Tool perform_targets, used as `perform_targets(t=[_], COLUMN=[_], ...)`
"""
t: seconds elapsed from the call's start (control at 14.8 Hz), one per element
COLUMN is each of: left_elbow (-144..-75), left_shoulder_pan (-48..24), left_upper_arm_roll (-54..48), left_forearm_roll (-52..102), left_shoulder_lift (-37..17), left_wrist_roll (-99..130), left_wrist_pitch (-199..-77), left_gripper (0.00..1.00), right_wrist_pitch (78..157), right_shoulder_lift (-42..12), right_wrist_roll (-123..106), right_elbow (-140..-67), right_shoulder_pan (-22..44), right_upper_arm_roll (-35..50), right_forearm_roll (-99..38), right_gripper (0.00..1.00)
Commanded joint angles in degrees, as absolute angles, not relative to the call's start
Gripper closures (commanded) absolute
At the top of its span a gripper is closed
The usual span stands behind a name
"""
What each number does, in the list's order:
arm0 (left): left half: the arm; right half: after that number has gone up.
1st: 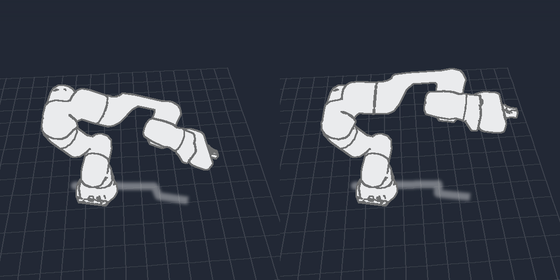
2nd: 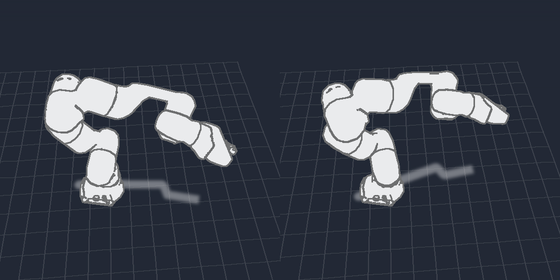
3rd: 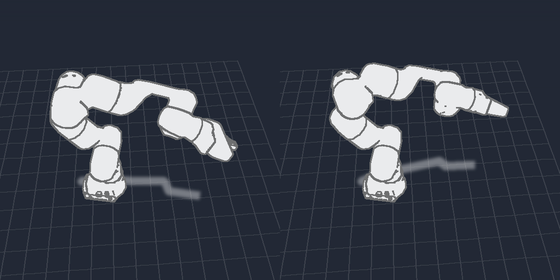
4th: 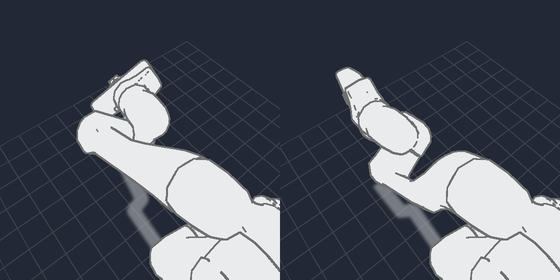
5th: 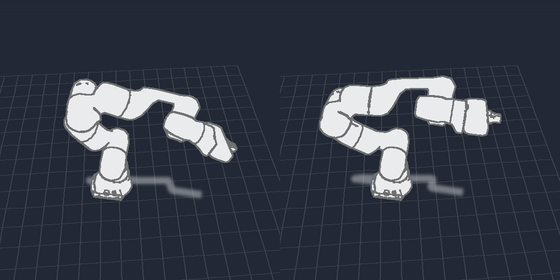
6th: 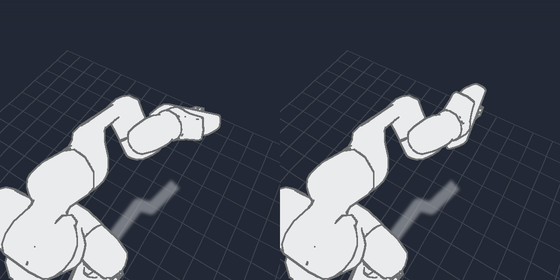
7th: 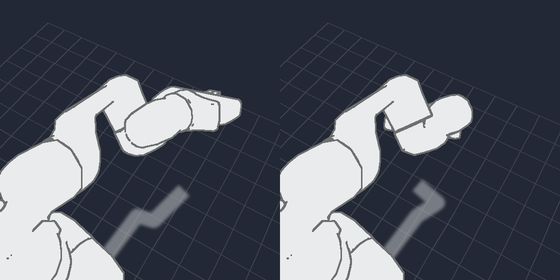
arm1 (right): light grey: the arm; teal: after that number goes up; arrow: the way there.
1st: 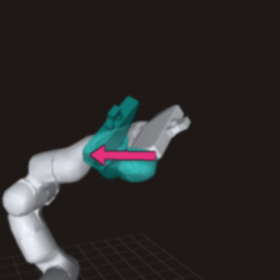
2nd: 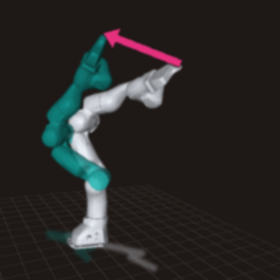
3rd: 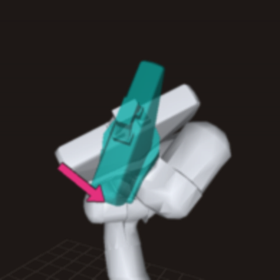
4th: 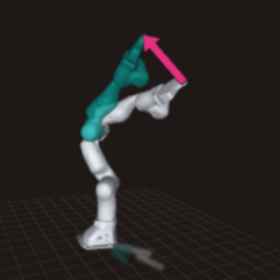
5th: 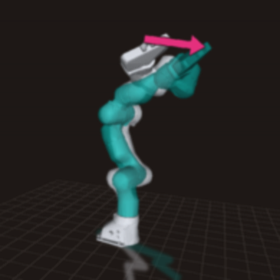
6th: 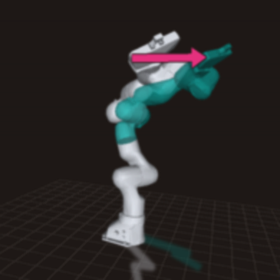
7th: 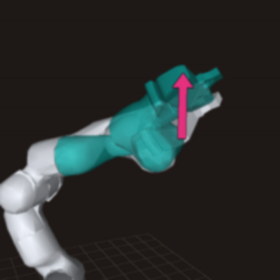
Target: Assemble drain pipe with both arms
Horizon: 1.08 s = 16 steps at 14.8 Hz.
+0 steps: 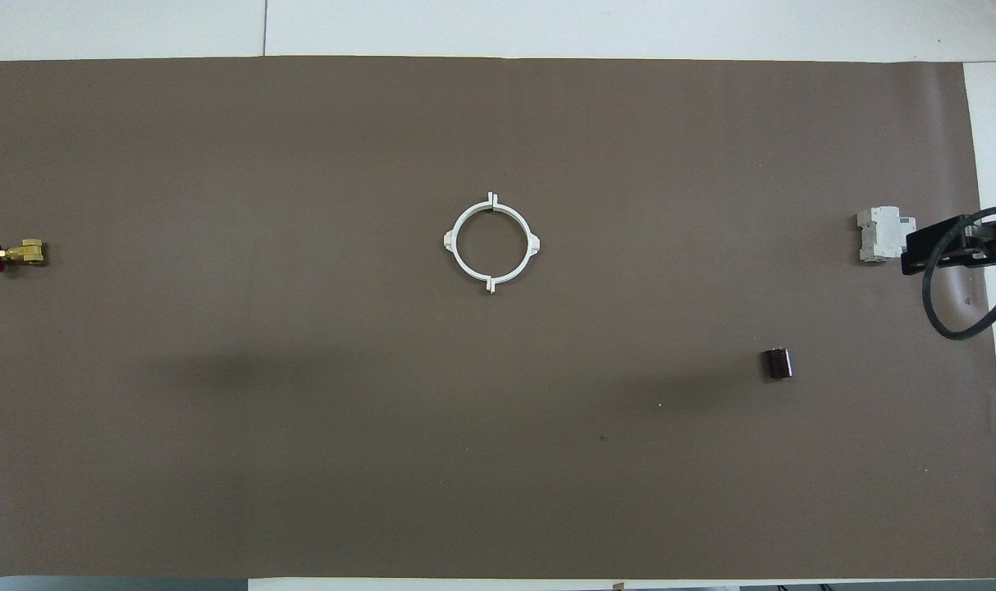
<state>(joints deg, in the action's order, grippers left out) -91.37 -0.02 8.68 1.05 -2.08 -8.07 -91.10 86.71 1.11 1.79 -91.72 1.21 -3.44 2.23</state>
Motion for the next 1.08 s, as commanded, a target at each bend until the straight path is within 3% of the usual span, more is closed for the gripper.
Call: perform_targets(t=[0.0,0.47,1.02], left_elbow=[-92.2,-92.8,-88.9], left_shoulder_pan=[-0.4,-1.1,-4.3], left_upper_arm_roll=[8.8,8.3,8.2], left_forearm_roll=[1.3,0.9,-0.2], left_shoulder_lift=[-1.3,-0.9,-1.8], left_wrist_roll=[-8.9,-7.8,-3.7], left_wrist_pitch=[-90.4,-91.1,-89.9], left_gripper=[0.0,0.0,0.0], right_wrist_pitch=[87.8,87.9,88.1], right_shoulder_lift=[1.3,1.3,1.3], right_wrist_roll=[0.7,0.7,0.6], right_elbow=[-91.8,-91.8,-91.8], right_shoulder_pan=[0.6,0.6,0.4], right_upper_arm_roll=[-3.3,-3.3,-3.3], right_forearm_roll=[1.0,0.8,0.7], right_gripper=[0.0,0.0,0.0])
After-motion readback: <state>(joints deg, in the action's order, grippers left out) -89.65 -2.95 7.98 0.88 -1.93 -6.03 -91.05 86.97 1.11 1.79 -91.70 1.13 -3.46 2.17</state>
